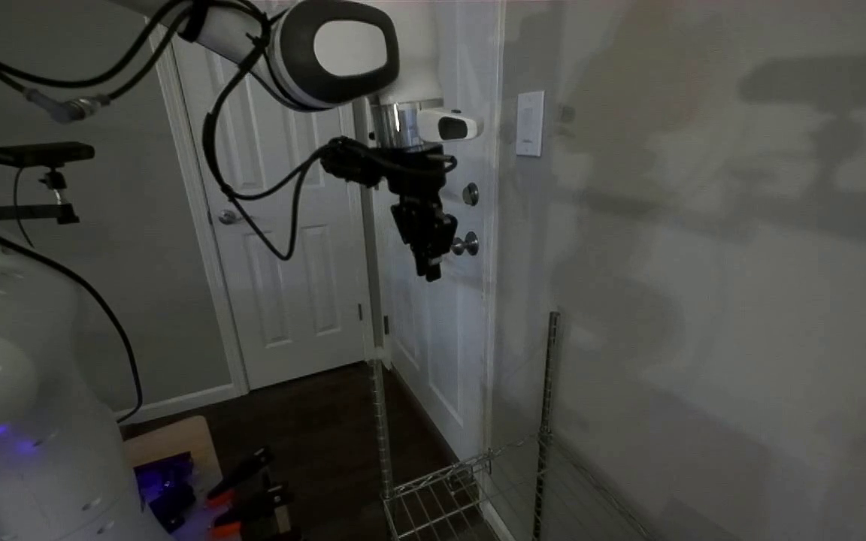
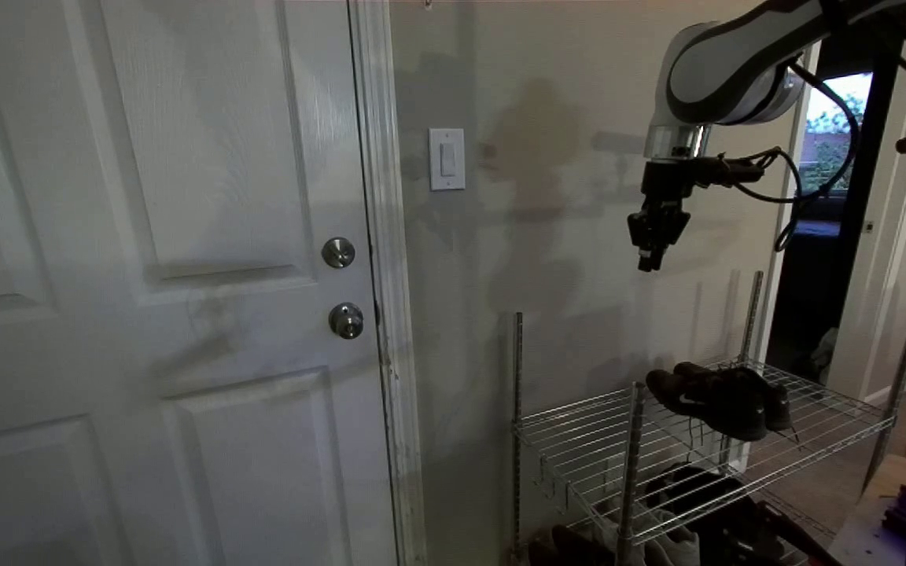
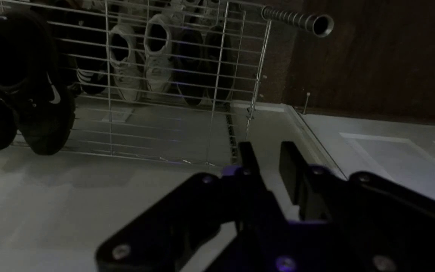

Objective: Turn on the light switch

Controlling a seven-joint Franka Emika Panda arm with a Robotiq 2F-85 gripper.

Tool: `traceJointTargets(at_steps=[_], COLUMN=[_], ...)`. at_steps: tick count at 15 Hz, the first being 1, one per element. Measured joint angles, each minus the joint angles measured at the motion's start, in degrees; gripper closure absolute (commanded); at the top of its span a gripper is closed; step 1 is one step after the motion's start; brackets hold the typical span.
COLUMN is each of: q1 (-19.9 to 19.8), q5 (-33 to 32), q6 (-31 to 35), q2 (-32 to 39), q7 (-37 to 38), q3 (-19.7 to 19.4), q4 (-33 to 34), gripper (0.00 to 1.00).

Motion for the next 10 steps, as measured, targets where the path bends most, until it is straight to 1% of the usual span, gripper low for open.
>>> traceJointTargets(at_steps=[4, 6, 10], q1=[0.98, 1.48, 2.98], q5=[0.17, 0.35, 0.63], q6=[8.86, 12.24, 16.59], q2=[0.28, -0.29, -6.37], q7=[0.0, 0.0, 1.27], q3=[0.15, 0.59, 3.62], q4=[0.04, -0.2, -3.3], gripper=[1.0, 1.0, 1.0])
